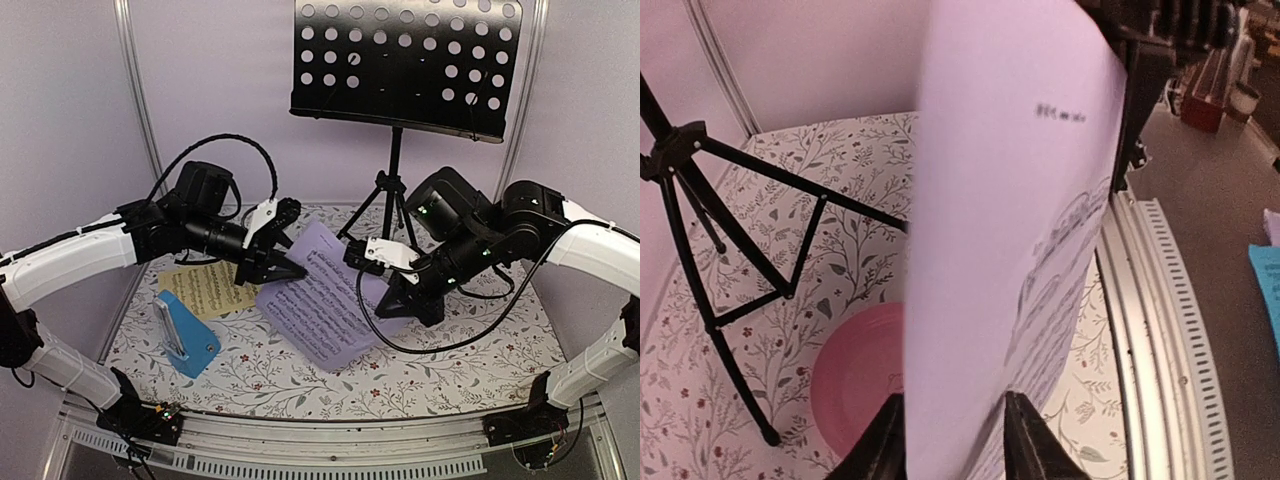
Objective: Set up the instrument practice props
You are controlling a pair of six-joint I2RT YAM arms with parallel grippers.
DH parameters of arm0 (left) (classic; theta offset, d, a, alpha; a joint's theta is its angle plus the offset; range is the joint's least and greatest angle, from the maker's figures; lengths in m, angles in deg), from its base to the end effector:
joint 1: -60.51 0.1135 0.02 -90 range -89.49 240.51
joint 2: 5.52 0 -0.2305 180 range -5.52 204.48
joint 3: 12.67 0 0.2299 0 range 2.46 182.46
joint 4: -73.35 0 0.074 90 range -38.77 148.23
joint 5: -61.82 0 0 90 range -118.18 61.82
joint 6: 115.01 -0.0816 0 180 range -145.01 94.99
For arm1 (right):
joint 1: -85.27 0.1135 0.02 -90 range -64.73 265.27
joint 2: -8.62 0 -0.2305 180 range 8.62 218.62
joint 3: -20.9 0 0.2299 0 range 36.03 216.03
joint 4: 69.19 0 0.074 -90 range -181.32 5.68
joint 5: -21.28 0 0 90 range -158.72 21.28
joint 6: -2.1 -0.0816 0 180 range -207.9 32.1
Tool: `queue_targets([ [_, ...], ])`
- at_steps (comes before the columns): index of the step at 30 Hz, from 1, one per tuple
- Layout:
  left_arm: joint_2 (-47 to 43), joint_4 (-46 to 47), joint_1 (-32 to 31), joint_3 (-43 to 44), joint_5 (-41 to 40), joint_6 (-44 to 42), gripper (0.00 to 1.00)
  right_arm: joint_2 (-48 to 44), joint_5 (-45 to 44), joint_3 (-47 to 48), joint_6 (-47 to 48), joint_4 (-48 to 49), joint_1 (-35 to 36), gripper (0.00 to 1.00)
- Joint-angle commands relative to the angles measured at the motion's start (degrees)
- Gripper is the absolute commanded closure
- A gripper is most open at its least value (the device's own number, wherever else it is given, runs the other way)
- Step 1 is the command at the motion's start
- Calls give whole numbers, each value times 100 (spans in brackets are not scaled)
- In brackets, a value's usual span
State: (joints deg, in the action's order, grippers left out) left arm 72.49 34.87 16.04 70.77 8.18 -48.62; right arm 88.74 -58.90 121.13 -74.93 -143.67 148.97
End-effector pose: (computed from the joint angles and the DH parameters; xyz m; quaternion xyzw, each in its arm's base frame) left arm 0.1931 -0.2574 0.2845 0.5908 0.6088 -0.3517 0.3958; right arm 0.1144 0.2628 0.2941 -0.6089 0.7278 0.2042 0.2405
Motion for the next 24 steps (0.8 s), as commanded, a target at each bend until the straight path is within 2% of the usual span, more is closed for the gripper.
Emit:
queue_targets([
  [1, -96, 91, -96, -9, 405, 32, 78, -154, -285, 76, -26, 72, 37, 100],
  [2, -149, 199, -90, -48, 414, 107, 84, -242, -398, 31, -57, 221, 37, 99],
  [3, -204, 329, -96, -95, 428, 192, 90, -340, -514, -56, -147, 405, 37, 91],
  [4, -269, 494, -89, -162, 444, 359, 97, -502, -607, -157, -231, 625, 37, 77],
  [5, -341, 714, -84, -230, 431, 516, 100, -682, -671, -290, -272, 902, 34, 59],
  [6, -430, 965, -69, -315, 400, 684, 100, -920, -758, -446, -346, 1209, 29, 39],
  [7, -516, 1198, -51, -412, 398, 840, 100, -1155, -862, -639, -413, 1593, 17, 24],
  [10, -731, 1990, 86, -661, 460, 1400, 100, -2075, -944, -1408, -681, 2793, -37, 3],
  [14, -889, 3218, 298, -1023, 959, 2285, 100, -3049, -1214, -2658, -967, 4413, -98, 1],
  [17, -931, 3801, 387, -1136, 1225, 2689, 100, -3489, -1253, -3517, -1065, 5590, -133, 1],
  [20, -938, 4176, 420, -1156, 1436, 2922, 100, -3592, -1296, -4096, -1137, 6422, -171, 1],
  [24, -897, 4386, 443, -1097, 1633, 3133, 100, -3291, -1187, -4389, -1170, 7184, -209, 1],
])
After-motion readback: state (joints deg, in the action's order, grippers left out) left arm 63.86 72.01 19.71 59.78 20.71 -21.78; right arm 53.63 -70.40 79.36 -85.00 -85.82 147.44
